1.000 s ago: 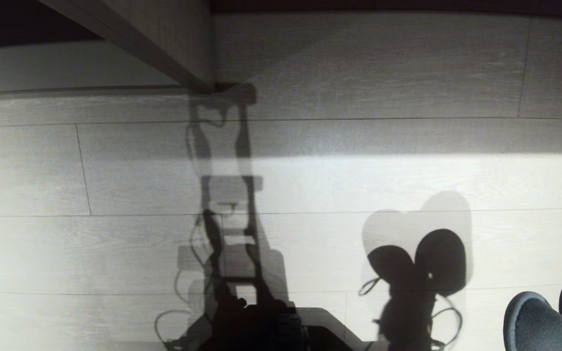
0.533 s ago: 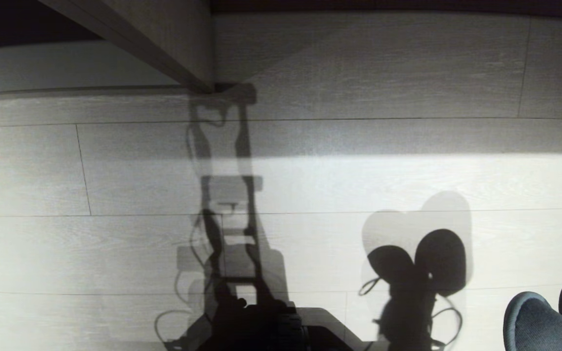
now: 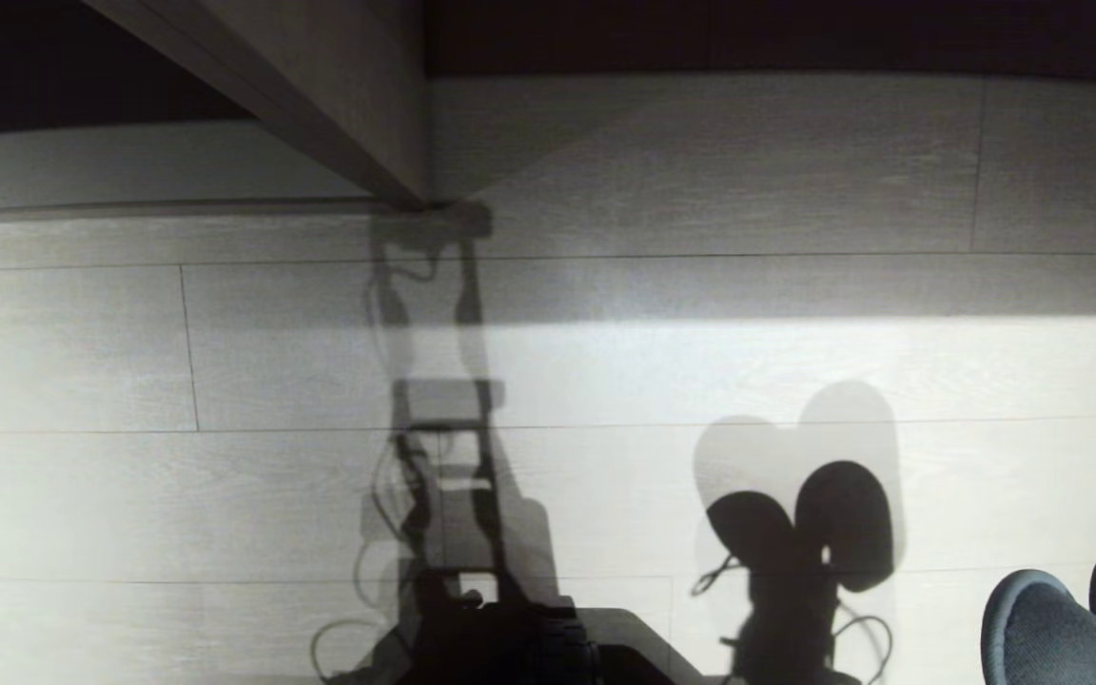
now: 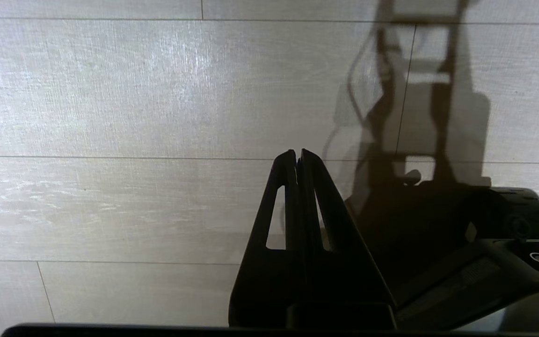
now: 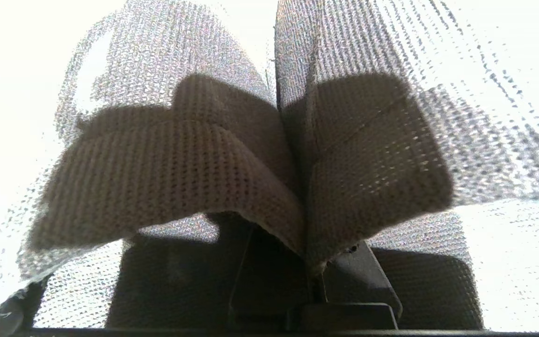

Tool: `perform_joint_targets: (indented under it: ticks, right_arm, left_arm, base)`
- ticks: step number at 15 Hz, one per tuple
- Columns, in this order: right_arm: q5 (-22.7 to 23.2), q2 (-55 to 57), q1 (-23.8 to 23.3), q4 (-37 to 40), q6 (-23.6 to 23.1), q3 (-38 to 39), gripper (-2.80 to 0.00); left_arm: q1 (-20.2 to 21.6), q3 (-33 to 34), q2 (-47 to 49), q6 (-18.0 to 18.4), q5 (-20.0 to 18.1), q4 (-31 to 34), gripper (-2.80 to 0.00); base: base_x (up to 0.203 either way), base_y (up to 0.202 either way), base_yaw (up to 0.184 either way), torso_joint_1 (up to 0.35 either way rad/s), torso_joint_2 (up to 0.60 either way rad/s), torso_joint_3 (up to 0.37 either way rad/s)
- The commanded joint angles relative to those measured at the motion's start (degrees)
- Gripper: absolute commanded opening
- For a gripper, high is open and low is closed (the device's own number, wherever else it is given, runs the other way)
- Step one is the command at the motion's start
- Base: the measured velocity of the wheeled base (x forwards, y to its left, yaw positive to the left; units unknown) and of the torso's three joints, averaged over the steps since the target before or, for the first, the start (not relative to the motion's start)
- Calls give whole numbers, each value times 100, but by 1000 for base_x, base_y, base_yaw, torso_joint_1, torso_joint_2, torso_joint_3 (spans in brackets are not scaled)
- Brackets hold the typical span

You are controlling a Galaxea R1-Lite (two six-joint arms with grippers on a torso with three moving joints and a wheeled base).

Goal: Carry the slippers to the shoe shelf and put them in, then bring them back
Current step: Place the slippers into the shoe cabinet

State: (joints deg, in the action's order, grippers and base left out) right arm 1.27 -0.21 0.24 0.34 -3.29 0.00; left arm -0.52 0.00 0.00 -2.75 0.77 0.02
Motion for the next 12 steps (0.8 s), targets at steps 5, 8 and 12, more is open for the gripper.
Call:
perform_joint_targets:
  ticks: [5,8,12]
  right_arm:
    - [5,3,2,1,-5,9,-280]
    - [5,3,2,1,-14,9,-280]
    - [5,3,2,1,-5,9,-280]
  left_arm:
    - [0,0,9,-5,2,-2,-280]
    - [0,0,3,-1,2,-2,-280]
    - [0,0,0,-6,2,-2,-280]
  base:
    - [0,0,0,3,2,202]
    - [0,0,0,3,1,202]
    - [0,0,0,0,3,203]
